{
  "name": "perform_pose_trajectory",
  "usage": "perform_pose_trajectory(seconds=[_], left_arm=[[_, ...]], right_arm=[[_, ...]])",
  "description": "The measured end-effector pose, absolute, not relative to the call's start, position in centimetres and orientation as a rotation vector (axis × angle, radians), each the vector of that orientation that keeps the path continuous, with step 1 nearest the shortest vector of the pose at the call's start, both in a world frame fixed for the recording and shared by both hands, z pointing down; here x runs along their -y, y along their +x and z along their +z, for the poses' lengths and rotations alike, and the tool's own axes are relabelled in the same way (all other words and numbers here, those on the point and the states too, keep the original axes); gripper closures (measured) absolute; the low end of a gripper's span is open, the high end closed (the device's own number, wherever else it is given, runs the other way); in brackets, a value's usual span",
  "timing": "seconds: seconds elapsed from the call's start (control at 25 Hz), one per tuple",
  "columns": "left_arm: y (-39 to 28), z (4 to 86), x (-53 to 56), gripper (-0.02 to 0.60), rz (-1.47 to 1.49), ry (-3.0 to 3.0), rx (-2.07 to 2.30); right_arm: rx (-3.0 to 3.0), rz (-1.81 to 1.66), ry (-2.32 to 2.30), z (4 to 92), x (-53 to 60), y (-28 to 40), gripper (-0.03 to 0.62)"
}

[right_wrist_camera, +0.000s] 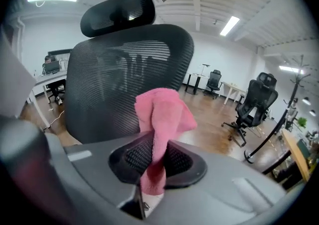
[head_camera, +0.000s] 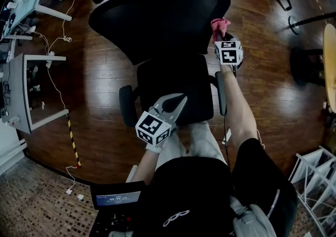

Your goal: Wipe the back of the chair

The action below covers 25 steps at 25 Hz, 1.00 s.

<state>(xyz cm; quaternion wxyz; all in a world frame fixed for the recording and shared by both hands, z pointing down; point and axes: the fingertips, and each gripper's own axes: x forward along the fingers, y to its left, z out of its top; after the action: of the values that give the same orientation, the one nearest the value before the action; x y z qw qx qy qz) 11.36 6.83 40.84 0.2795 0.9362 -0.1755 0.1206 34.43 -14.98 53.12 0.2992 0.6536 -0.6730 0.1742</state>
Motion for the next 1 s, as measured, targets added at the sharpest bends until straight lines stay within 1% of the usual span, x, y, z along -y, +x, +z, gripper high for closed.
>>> perform_pose_trajectory(seconds=[0.64, 1.0], left_arm=[[1.4, 41.5, -5.5, 0.591, 0.259, 2.463, 0.596], [-4.4, 42.5, -5.1, 0.591, 0.242, 2.437, 0.656]], right_arm=[[1.947, 0.375, 1.513, 54.5, 18.9, 15.3, 0.553], [2.070, 0.299, 1.349, 55.4, 19.9, 3.4, 0.553]])
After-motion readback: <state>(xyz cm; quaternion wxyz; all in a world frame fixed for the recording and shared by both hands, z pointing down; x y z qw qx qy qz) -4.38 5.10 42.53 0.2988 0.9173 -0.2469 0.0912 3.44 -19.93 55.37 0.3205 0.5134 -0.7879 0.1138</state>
